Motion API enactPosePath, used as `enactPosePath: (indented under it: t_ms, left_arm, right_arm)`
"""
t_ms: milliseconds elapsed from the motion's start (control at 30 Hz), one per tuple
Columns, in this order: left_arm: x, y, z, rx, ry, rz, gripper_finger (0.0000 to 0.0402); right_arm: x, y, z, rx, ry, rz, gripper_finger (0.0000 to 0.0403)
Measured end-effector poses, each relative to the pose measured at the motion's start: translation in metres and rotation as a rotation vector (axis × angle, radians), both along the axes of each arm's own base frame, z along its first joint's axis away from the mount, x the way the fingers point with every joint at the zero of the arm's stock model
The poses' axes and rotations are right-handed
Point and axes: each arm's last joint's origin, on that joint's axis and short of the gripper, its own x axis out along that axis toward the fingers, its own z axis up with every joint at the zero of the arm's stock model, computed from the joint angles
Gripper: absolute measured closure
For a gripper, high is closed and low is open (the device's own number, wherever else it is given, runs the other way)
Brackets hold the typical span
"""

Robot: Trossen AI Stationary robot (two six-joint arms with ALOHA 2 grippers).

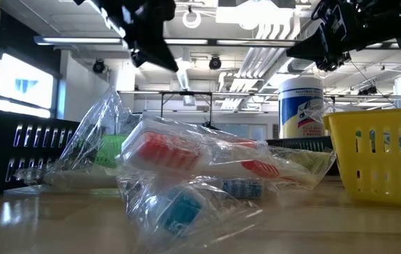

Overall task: Pick & Place Travel size toiletries
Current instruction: Put the green shampoo into the top black bin

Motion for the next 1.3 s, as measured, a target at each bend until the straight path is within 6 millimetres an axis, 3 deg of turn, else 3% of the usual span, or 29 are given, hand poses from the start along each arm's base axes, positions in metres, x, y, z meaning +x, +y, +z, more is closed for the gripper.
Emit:
enactPosePath:
  t_ms: [233,433,533,733,1300]
  left_arm:
    - [0.005,0.000,0.001,0.010,-0.057,-0.006,0.0392]
    - [0.009,-0.003,-0.031,0.025,-0.274,-0.043,0.0392]
    - [0.001,-0.004,-0.057,0.004,-0.328,-0.085,0.0392]
    - [-0.016,-0.005,-0.079,0.007,-0.424,-0.137,0.0392]
    - [-0.019,-0.004,-0.085,0.124,-0.370,-0.167,0.0391]
  right_arm:
    - [0.000,0.000,0.000,0.024,-0.005,-0.004,0.0400]
    - [0.000,0.000,0.000,0.024,-0.006,-0.005,0.0401]
    - [0.000,0.000,0.000,0.024,-0.005,-0.005,0.0401]
    - [0.000,0.000,0.000,0.024,-0.005,-0.005,0.0401]
    - [0.000,0.000,0.000,0.048,-0.012,-0.009,0.0401]
